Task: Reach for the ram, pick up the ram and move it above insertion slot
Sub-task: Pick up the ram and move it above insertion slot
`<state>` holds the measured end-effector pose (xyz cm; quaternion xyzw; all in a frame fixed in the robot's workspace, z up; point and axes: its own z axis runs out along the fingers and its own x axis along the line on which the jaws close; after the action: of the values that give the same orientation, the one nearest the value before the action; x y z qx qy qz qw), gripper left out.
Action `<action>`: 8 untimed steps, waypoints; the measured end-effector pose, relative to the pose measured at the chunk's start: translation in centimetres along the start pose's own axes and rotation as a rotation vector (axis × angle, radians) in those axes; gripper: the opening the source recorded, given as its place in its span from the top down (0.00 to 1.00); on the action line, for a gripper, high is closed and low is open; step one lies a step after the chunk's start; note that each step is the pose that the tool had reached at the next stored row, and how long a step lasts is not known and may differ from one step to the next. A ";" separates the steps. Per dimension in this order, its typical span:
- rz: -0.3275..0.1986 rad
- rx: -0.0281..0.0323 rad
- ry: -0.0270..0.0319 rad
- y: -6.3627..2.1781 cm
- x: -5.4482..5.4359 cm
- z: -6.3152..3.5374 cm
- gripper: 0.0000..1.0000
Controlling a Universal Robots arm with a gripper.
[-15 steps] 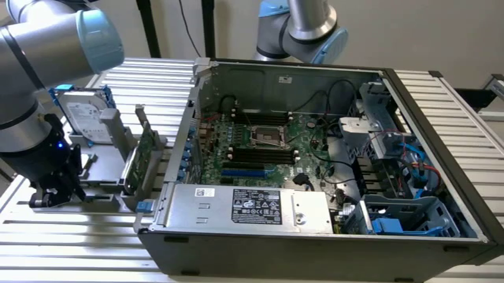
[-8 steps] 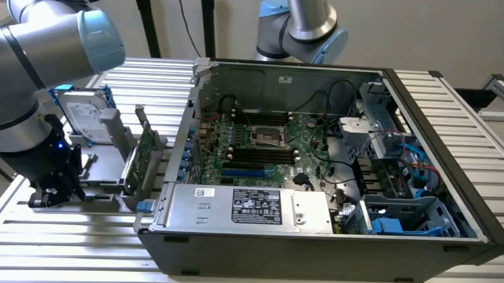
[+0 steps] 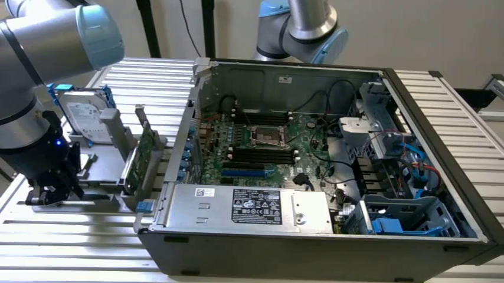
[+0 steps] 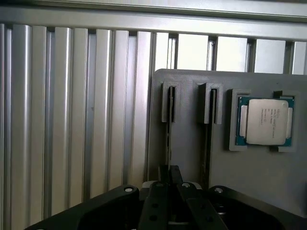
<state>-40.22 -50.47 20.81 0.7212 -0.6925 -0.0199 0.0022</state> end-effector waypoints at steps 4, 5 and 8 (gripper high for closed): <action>0.000 -0.0003 0.0000 0.01 0.0 -0.99 0.87; 0.000 -0.0005 0.0000 0.01 0.0 -1.33 0.87; 0.000 -0.0009 -0.0001 0.02 -0.1 -2.60 0.87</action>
<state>-40.16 -50.46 23.41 0.7212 -0.6925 -0.0203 0.0024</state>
